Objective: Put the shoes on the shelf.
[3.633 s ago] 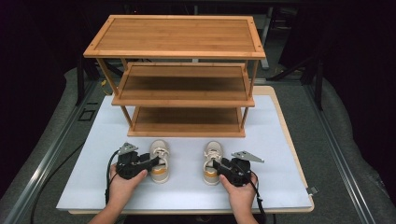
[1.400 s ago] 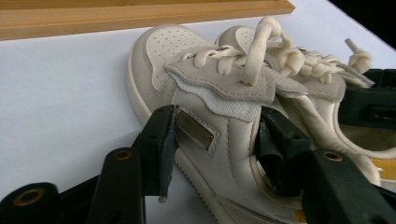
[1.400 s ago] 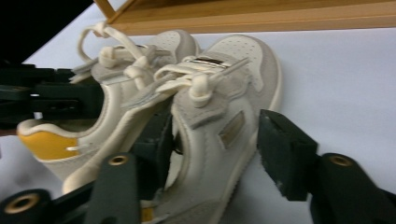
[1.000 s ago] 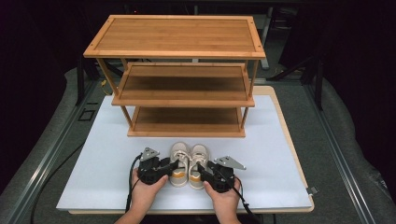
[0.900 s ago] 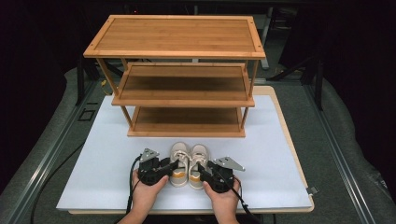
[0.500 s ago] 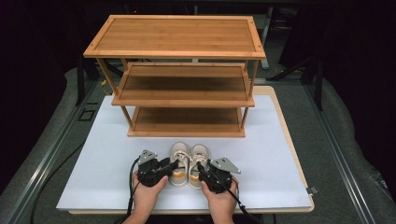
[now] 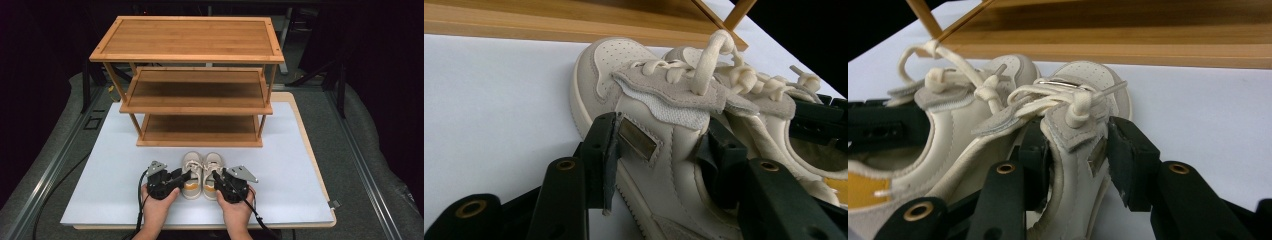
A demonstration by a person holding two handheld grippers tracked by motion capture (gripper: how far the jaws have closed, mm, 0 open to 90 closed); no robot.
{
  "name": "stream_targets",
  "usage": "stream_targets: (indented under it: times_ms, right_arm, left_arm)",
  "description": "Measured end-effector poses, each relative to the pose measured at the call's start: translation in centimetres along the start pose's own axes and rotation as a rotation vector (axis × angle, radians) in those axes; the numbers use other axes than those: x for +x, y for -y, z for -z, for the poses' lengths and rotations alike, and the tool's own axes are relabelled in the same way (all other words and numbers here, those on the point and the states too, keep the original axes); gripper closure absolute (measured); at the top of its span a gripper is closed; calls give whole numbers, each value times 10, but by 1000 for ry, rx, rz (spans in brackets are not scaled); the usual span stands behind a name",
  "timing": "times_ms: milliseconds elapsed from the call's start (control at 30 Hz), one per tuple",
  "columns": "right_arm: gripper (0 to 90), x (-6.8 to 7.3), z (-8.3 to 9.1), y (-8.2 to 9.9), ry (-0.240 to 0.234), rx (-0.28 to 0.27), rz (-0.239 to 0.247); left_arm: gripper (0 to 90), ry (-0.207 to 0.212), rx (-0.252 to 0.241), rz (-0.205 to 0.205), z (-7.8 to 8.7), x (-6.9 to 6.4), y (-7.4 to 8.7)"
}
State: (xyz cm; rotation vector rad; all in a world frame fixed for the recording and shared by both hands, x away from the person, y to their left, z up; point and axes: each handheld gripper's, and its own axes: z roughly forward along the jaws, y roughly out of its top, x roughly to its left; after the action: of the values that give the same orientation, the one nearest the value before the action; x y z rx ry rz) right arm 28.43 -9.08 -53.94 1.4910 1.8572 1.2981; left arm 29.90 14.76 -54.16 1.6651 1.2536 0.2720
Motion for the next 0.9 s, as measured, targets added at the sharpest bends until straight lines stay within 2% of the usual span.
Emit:
stream_targets:
  times_ms: [67, 300, 333, 367, 400, 533, 833, 900]
  right_arm:
    - [616, 3, -5, -1, 33, -11, -13]
    - [596, 3, -5, 0, 30, -25, -31]
    - [577, 2, -4, 2, 17, -23, -61]
    - [577, 2, -4, 2, 17, -23, -61]
    - [563, 0, -1, 3, -5, -28, -90]
    - [565, -2, 3, 6, -24, -47, -103]
    - [597, -1, 4, 6, -35, -42, -115]
    - [599, -1, 3, 5, -37, -38, -139]
  left_arm:
    - [544, -6, -4, 3, -1, 0, 0]
    - [535, 0, -19, 14, -2, 1, 2]
    - [539, 0, -22, 13, -1, 1, 2]
    - [539, 0, -22, 13, -1, 1, 2]
    - [539, 8, -22, 9, -2, 1, 2]
    - [541, 13, -29, 15, -2, 1, 3]
    - [550, 14, -38, 24, -3, 1, 4]
    - [554, 8, -40, 24, -3, 0, 4]
